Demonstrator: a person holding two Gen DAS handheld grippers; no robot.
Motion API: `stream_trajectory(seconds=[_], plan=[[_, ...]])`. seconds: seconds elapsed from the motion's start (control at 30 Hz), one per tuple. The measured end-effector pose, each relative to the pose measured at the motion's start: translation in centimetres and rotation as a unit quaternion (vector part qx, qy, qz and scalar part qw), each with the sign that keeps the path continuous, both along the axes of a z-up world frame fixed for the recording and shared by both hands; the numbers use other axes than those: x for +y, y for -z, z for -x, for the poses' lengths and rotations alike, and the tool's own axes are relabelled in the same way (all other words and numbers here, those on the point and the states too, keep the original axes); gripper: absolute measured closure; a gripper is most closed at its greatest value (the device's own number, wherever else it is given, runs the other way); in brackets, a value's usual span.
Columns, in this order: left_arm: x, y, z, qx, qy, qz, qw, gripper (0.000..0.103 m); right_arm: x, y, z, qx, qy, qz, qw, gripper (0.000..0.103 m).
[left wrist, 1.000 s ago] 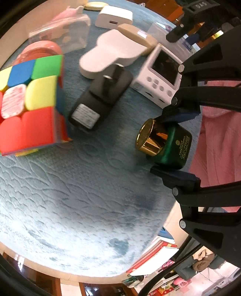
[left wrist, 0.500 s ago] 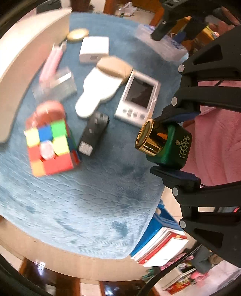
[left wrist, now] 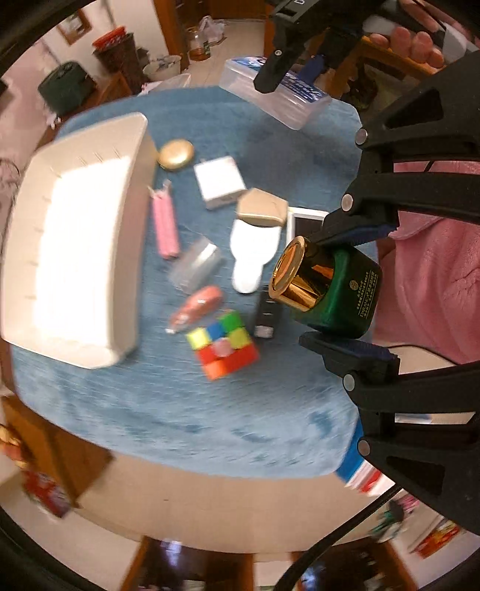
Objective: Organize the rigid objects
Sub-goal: 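Lift and carry the jar with the left tool while the right tool carries the blue box to the tray, then lower the jar into the tray and open the left tool while the right tool releases the box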
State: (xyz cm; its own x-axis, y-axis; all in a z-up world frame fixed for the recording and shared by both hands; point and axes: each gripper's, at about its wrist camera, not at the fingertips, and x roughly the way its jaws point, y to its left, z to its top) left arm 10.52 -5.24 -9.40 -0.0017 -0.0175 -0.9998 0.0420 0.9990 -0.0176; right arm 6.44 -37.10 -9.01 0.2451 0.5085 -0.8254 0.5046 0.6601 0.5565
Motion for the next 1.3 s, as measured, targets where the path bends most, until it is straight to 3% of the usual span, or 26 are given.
stream_trajectory(seconds=[0.3,0.57,0.67,1.0,1.3], plan=[[0.0,-5.4,-3.3,-0.076,0.046,0.001,0.9961,0.056,2.1,-4.3,-3.3,-0.070,0.010,0.019,0.997,0.038],[-0.1,-8.5,-6.6,-0.162,0.069,0.009,0.9844,0.056,3.2,-7.0,-6.8,-0.130,0.016,0.027,0.991,0.037],[0.3,-9.0,-7.6,-0.189,0.066,0.034,0.9792,0.056,3.6,-7.8,-7.7,-0.156,0.016,0.036,0.987,0.037],[0.8,-7.9,-11.3,-0.240,0.041,0.084,0.9662,0.056,4.8,-8.5,-10.5,-0.237,0.011,0.074,0.969,0.037],[0.4,-4.1,-14.9,-0.307,0.014,0.132,0.9426,0.056,5.6,-4.7,-14.2,-0.276,-0.001,0.146,0.950,0.037]])
